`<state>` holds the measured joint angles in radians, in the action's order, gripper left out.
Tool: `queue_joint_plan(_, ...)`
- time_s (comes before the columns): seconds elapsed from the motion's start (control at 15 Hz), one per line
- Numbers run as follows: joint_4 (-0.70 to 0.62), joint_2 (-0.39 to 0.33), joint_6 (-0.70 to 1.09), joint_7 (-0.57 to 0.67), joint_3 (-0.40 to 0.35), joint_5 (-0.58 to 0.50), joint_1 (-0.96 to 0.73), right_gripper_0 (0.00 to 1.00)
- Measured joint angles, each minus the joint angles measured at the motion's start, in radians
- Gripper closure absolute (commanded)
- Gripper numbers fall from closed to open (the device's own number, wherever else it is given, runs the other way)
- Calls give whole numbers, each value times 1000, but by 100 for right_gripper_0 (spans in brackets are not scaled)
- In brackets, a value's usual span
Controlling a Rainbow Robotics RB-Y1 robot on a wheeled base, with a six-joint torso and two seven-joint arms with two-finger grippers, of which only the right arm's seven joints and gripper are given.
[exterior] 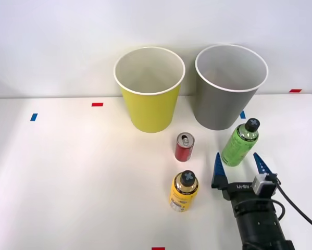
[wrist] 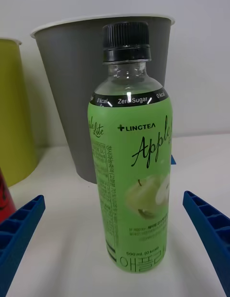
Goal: Put cans in the gray bin, plastic bottles in the light green bin
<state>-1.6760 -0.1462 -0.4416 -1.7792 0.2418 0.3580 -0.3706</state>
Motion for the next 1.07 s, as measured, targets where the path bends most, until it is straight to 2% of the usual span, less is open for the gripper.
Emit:
queue_joint_plan(0.4,24,62,107,-37,-70,8,111,0)
queue_joint_plan(0.87,24,74,171,-55,-116,25,173,0)
queue_joint_plan(0.93,24,72,172,-58,-116,25,173,12)
queue_joint_plan(1.07,24,72,172,-68,-116,26,174,100)
